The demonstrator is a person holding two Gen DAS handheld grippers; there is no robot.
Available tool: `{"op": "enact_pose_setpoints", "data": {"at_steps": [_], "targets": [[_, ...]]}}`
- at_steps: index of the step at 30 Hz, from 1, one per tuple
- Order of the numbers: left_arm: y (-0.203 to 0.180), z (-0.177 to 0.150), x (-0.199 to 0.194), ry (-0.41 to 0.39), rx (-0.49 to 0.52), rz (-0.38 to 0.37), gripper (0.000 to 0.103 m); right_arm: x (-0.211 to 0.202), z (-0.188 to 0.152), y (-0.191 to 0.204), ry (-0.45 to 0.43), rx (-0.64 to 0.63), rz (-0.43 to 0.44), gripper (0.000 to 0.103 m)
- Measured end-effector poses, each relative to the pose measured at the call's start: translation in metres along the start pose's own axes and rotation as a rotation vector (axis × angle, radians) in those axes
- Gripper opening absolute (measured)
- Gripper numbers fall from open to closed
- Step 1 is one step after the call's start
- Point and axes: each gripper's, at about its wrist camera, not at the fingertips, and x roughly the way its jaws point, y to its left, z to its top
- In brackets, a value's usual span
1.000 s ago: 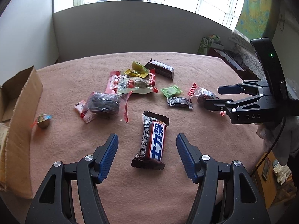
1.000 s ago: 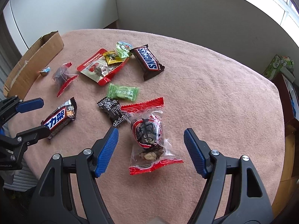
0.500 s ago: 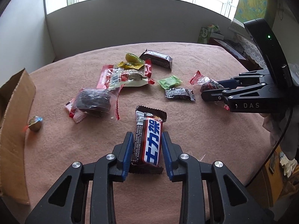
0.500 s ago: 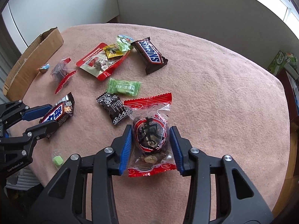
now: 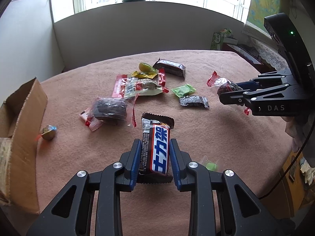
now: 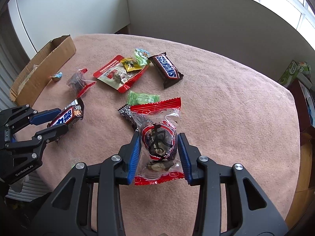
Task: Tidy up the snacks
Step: 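Carry both snacks to the cardboard box and release them inside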
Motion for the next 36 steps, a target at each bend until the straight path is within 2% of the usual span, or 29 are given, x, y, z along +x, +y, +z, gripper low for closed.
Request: {"op": "enact_pose_setpoints", "data": {"at_steps": [6, 13, 26, 36], "targets": [[0.004, 0.000, -0.015, -0.048, 0.016, 0.053, 0.027, -0.013, 0.006, 0.013, -0.041, -0.004, 0.018, 0.039], [0.021, 0.002, -0.037, -0.098, -0.001, 0.096, 0.027, -0.027, 0.030, 0.054, -0.104, -0.060, 0.060, 0.039], [0.099, -0.017, -0.082, -0.153, -0.121, 0.211, 0.027, -0.020, 0.086, 0.164, -0.158, -0.201, 0.180, 0.039], [0.174, -0.039, -0.106, -0.164, -0.263, 0.272, 0.027, 0.018, 0.133, 0.238, -0.138, -0.261, 0.259, 0.039]]}}
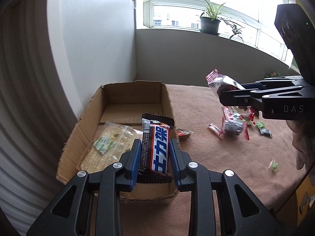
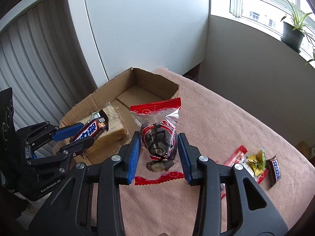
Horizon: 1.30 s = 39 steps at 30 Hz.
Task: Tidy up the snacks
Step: 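Carry both snacks to the cardboard box and release them inside, then grasp the dark chocolate bag with the left gripper while the right gripper grasps the green candy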
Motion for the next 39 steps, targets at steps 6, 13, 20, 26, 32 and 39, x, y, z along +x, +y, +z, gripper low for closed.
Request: {"op": "enact_pose_setpoints", "data": {"at_steps": [6, 13, 20, 26, 32, 39], "targets": [[0.032, 0.002, 0.004, 0.012, -0.062, 0.024, 0.027, 0.032, 0.017, 0.019, 0.025, -0.007, 0.037, 0.039], [0.049, 0.000, 0.013, 0.032, -0.113, 0.041, 0.028, 0.038, 0.022, 0.030, 0.003, -0.035, 0.015, 0.070], [0.051, 0.003, 0.004, -0.001, -0.136, 0.056, 0.065, 0.019, 0.017, 0.016, -0.013, -0.018, 0.011, 0.075], [0.041, 0.004, -0.007, -0.024, -0.129, 0.039, 0.065, -0.008, 0.000, -0.007, -0.019, 0.013, -0.011, 0.075], [0.022, 0.007, -0.013, -0.040, -0.106, 0.000, 0.065, -0.050, -0.027, -0.034, -0.033, 0.047, -0.046, 0.075], [-0.014, 0.011, -0.015, -0.049, -0.057, -0.068, 0.065, -0.092, -0.075, -0.079, -0.019, 0.133, -0.119, 0.075]]}}
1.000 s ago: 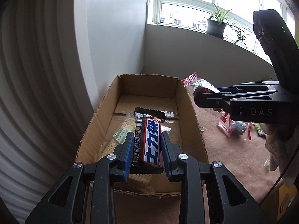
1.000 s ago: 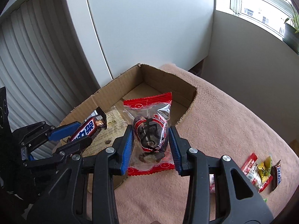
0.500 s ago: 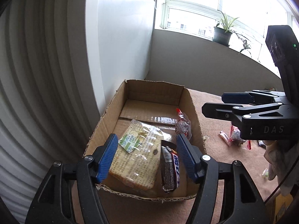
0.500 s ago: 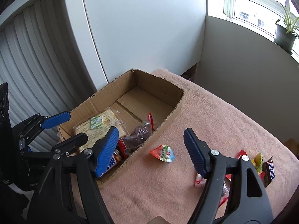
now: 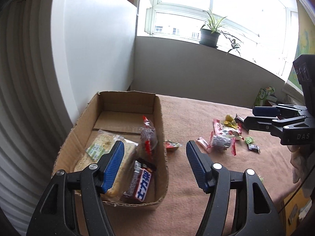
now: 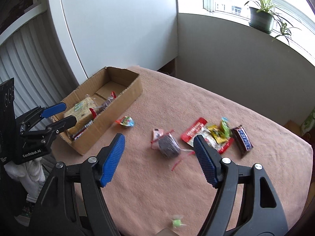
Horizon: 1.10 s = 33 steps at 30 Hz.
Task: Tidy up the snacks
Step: 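Grasp the dark chocolate bag with the left gripper while the right gripper grasps the green candy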
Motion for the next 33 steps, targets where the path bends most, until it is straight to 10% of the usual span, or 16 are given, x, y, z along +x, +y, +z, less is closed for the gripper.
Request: {"op": "enact_pose_setpoints", "data": {"at_steps": [15, 20, 33], "targets": [[-0.077, -0.011, 0.038, 0.099, 0.048, -0.179, 0.065, -0.021, -0.096, -0.046, 0.086, 0.100, -0.005, 0.074], [-0.097, -0.014, 0.059, 0.158, 0.028, -0.235, 0.065, -0.007, -0.111, -0.040, 0.126, 0.105, 0.041, 0.053], [-0.113, -0.009, 0.116, 0.278, -0.047, -0.280, 0.065, 0.013, -0.122, -0.033, 0.148, 0.068, 0.045, 0.049]]}}
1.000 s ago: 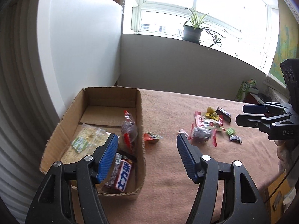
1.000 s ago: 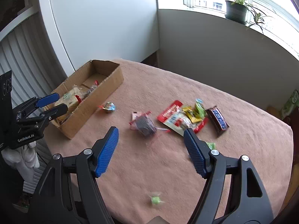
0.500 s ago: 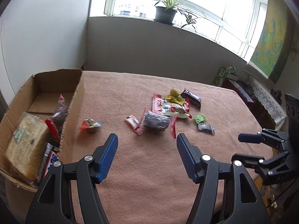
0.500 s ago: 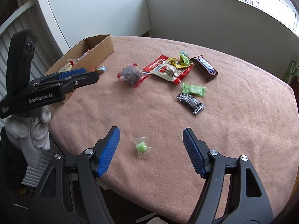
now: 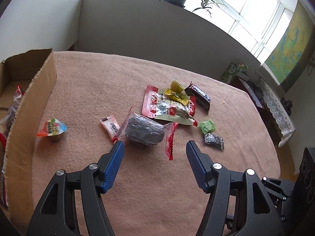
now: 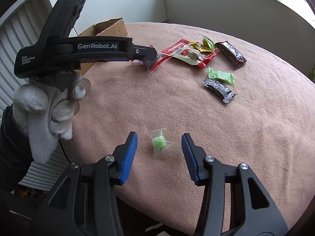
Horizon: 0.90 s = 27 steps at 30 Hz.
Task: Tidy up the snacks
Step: 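Grasp the dark chocolate bag with the left gripper while the right gripper grasps the green candy, then carry both snacks into the cardboard box and open both grippers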
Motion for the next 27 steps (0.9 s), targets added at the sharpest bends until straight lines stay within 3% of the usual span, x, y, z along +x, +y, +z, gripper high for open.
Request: {"op": "enact_pose_setpoints", "data": {"at_steps": [5, 12, 16, 19, 27], "targets": [[-0.002, 0.008, 0.014, 0.009, -0.010, 0.020, 0.065, 0.003, -0.001, 0.002, 0.007, -0.020, 0.001, 0.044], [-0.014, 0.008, 0.024, 0.000, 0.061, 0.107, 0.064, 0.010, -0.005, 0.000, 0.021, -0.026, -0.016, 0.036], [-0.013, 0.006, 0.026, 0.001, 0.091, 0.142, 0.044, 0.010, -0.006, 0.000, 0.026, -0.035, -0.030, 0.032], [-0.011, 0.005, 0.025, 0.000, 0.096, 0.144, 0.034, 0.010, -0.006, 0.002, 0.030, -0.044, -0.036, 0.026], [-0.013, 0.004, 0.019, -0.022, 0.124, 0.153, 0.031, 0.006, -0.003, -0.001, 0.012, -0.020, -0.028, 0.025]]}}
